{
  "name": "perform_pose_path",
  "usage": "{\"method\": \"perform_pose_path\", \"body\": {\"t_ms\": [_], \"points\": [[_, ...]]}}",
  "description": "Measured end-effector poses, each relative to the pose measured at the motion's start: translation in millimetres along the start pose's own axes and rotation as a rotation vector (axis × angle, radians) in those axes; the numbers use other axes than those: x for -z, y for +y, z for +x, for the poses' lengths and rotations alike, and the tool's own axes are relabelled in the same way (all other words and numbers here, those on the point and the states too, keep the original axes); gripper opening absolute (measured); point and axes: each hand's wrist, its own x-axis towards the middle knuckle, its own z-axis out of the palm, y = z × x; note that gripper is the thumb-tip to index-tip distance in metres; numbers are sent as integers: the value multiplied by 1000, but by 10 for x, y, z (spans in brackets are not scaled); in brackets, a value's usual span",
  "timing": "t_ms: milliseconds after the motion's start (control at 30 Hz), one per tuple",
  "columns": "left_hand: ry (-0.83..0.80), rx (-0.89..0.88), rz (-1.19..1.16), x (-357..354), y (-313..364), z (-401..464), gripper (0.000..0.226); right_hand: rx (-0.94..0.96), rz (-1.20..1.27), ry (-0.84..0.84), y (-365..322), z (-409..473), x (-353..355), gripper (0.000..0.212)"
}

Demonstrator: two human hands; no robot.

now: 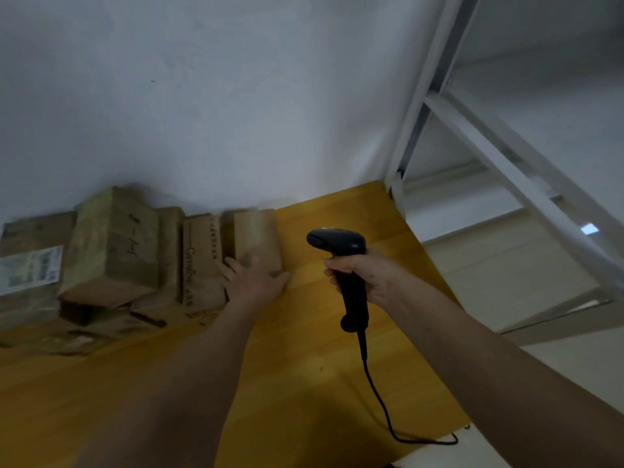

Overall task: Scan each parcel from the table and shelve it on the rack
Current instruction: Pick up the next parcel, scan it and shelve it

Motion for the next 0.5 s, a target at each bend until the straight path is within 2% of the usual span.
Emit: {"method": "perform_pose_path", "body": {"t_ms": [167, 267, 400, 500], "points": [[178, -203, 78, -177, 168, -37, 80, -33, 31, 70, 83, 104, 52, 12], [229, -367, 136, -291, 247, -62, 68, -47, 36, 93, 126, 143, 72, 14], [165, -539, 250, -500, 340, -131, 70, -54, 54, 114, 133, 192, 105, 12], [87, -581, 291, -592, 421, -164, 69, -53, 72, 125, 125, 217, 139, 11]]}}
